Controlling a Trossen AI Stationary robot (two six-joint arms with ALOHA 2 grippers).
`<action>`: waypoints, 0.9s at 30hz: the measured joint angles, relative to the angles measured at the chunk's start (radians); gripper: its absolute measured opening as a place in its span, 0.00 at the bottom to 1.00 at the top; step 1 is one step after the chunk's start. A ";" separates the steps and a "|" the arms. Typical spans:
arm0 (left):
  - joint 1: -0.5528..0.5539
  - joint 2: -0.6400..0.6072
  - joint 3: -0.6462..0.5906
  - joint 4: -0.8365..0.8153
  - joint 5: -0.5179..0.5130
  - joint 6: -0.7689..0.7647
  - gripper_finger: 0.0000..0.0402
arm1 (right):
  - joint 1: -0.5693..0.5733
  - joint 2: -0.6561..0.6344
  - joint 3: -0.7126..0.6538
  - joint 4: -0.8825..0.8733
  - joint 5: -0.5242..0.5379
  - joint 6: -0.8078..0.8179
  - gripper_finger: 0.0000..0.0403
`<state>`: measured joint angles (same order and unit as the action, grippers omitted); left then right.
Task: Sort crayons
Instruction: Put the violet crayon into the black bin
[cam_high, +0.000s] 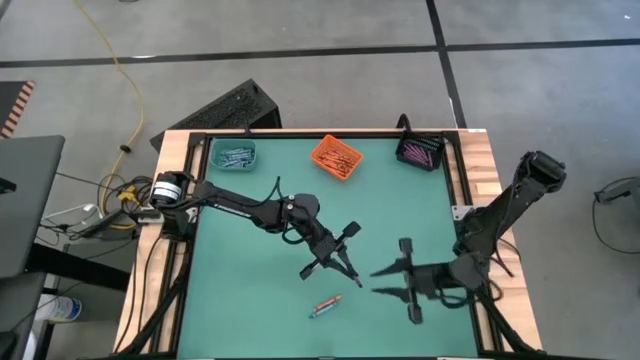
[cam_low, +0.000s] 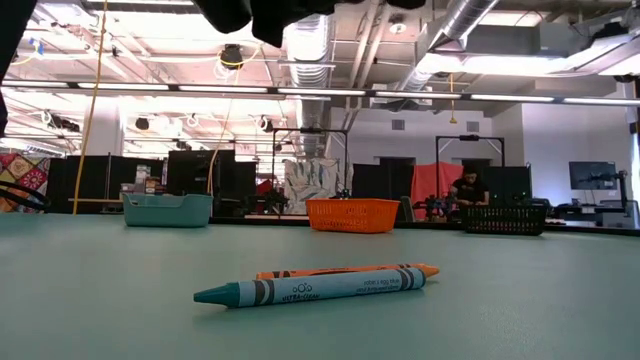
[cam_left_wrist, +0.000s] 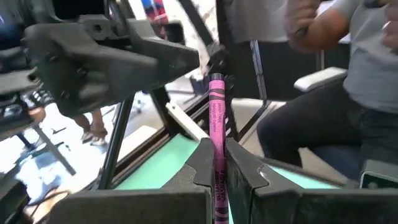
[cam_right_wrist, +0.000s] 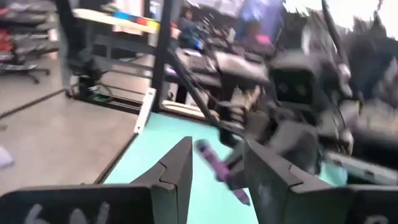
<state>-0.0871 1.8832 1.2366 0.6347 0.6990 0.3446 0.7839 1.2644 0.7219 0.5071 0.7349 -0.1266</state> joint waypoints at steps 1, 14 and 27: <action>0.000 0.000 0.000 0.015 0.014 -0.009 0.00 | 0.015 0.000 0.000 0.016 -0.001 -0.051 0.36; 0.000 0.000 0.000 0.123 0.052 -0.051 0.00 | -0.004 0.020 0.000 0.089 -0.067 -0.251 0.52; 0.000 0.000 0.000 0.118 0.053 -0.071 0.00 | -0.094 0.141 0.000 0.262 -0.144 -0.367 0.47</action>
<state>-0.0872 1.8832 1.2366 0.7525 0.7525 0.2734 0.6902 1.4056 0.7223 0.7687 0.5911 -0.4932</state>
